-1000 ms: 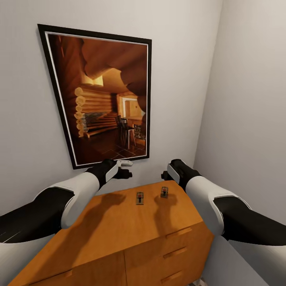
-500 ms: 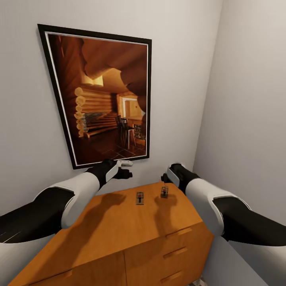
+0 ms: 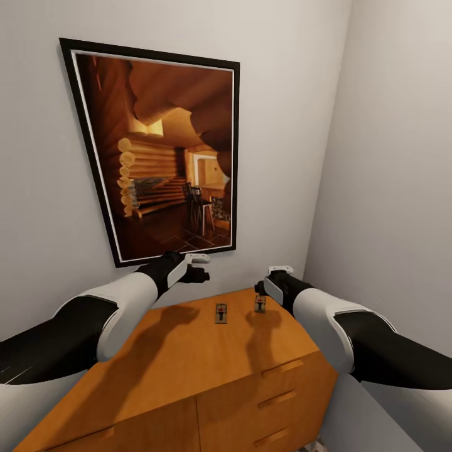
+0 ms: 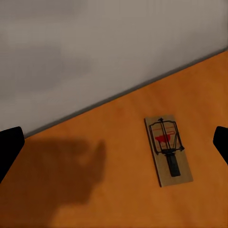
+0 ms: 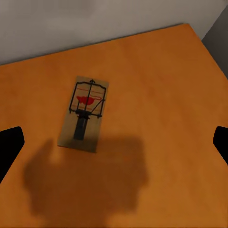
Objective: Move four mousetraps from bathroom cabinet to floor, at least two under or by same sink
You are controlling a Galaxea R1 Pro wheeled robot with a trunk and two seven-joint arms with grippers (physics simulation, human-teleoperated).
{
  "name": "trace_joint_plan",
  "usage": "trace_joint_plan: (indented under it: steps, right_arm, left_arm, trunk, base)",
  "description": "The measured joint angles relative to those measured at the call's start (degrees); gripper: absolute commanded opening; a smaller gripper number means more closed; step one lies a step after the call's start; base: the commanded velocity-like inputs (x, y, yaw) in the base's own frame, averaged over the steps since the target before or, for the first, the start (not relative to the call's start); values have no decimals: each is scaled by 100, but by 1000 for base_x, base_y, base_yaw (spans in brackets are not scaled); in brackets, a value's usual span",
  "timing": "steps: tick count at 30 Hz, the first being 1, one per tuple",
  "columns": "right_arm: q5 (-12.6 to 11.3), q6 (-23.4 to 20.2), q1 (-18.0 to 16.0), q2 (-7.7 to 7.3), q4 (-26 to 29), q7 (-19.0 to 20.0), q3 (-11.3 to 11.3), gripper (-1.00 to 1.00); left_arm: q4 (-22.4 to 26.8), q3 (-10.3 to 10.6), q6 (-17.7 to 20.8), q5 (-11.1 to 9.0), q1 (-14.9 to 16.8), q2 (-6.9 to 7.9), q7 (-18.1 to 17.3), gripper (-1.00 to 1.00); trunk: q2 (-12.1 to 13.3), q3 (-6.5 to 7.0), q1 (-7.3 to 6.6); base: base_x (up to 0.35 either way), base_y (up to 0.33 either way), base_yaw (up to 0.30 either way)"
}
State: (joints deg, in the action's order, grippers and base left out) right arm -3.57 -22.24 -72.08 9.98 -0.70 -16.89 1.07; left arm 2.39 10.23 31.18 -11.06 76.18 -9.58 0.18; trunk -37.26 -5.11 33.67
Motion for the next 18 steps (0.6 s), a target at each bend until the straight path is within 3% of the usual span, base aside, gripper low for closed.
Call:
trace_joint_plan:
  steps: [18]
  right_arm:
    - [7, 56, 2, 0, -28, -1, 0, 100]
  left_arm:
    - [-3, 0, 0, -3, -2, -1, -2, 100]
  trunk:
    - [0, 0, 0]
  base:
    - [0, 0, 0]
